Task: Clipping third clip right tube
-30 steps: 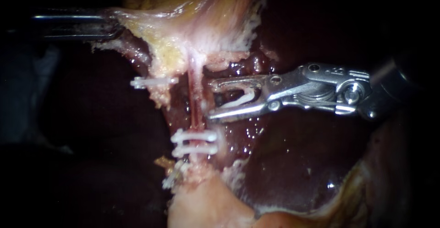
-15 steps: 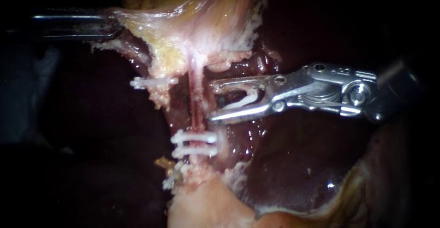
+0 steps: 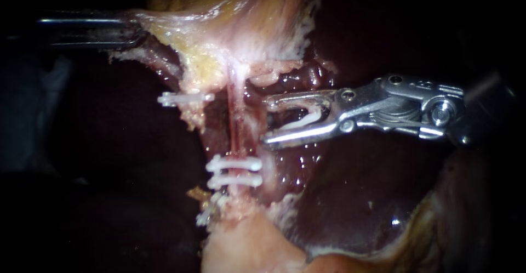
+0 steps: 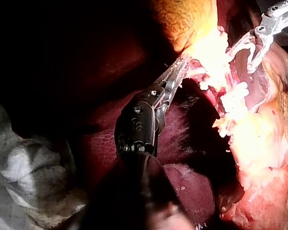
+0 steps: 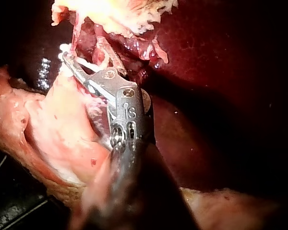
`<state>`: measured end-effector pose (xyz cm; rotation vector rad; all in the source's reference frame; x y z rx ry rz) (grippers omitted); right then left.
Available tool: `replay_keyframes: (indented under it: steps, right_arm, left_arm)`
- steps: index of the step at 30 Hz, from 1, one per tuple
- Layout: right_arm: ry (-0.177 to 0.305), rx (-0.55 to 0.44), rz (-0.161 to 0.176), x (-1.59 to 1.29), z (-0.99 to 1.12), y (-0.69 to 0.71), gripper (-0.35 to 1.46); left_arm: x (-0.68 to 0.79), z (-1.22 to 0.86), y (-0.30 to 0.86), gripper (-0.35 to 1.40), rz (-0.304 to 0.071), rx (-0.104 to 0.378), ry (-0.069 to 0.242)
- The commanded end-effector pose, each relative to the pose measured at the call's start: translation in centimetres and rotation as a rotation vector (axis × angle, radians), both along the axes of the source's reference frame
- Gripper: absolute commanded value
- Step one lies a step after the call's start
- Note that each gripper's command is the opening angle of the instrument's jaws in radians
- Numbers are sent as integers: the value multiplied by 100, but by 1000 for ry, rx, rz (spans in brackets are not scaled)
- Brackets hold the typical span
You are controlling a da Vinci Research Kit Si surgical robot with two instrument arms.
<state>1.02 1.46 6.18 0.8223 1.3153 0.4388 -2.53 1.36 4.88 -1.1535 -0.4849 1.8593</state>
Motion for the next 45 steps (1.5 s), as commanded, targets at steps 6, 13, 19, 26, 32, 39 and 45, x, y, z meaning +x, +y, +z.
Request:
replay_keyframes:
  steps: [6, 13, 19, 26, 32, 39, 45]
  right_arm:
    - [0, 58, -21, -7, -14, -4, 49]
    - [14, 77, -48, -8, -24, -7, 48]
    - [15, 93, -58, -11, -25, -9, 47]
    - [14, 106, -62, -21, -27, -8, 47]
    - [15, 107, -64, -25, -28, -6, 47]
    - [-2, 65, -52, -28, -25, -3, 47]
    - [-26, 20, -37, -29, -20, 1, 48]
  left_arm:
    - [0, 0, 0, -35, 0, 0, 1]
    - [0, 0, 0, -35, 0, 0, 1]
    - [0, 0, 0, -35, 0, 0, 1]
    - [1, 0, 0, -35, 0, 0, 0]
    - [1, 0, 0, -35, 0, 0, 0]
    - [1, 0, 0, -35, 0, 0, 0]
    - [1, 0, 0, -35, 0, 0, 0]
